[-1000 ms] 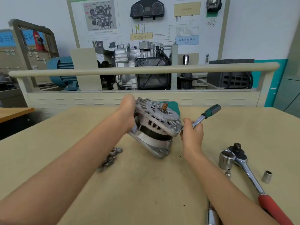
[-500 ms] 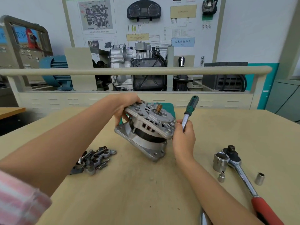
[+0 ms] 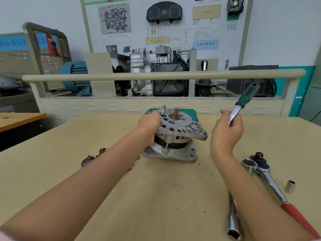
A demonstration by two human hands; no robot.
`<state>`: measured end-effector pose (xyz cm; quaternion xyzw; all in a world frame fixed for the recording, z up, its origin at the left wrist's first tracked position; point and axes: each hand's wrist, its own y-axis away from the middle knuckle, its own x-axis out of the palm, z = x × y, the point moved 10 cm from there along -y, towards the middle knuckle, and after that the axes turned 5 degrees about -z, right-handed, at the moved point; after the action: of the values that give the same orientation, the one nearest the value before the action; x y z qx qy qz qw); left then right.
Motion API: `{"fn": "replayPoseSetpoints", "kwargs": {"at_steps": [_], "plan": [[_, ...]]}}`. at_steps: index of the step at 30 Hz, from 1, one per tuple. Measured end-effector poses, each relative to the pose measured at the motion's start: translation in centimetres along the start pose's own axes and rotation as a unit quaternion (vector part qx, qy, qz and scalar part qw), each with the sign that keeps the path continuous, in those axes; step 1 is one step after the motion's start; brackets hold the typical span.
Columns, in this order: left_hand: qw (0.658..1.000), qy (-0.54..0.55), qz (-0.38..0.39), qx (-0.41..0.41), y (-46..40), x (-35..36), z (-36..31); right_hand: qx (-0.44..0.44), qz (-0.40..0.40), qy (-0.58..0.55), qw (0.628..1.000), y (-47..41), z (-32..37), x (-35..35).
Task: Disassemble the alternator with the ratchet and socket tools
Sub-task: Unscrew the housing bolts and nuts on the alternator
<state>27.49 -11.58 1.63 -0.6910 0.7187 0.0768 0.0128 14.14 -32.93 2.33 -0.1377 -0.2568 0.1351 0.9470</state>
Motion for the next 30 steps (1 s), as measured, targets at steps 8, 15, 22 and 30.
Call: {"fn": "replayPoseSetpoints", "kwargs": {"at_steps": [8,15,22,30], "plan": [[0.988,0.035,-0.076,0.127,0.9,-3.3,2.5,0.131,0.174,-0.207,0.954,2.5,3.5,5.1],[0.982,0.036,-0.088,0.161,1.4,-3.6,2.0,0.217,0.379,-0.233,0.869,8.2,4.5,9.4],[0.852,-0.141,-0.122,0.49,5.7,-2.9,-2.5,0.25,0.417,-0.144,0.862,10.7,2.2,10.9],[0.866,-0.08,0.092,0.485,6.0,-2.2,-2.7,0.219,0.569,-0.018,0.792,13.5,2.7,13.4]]}}
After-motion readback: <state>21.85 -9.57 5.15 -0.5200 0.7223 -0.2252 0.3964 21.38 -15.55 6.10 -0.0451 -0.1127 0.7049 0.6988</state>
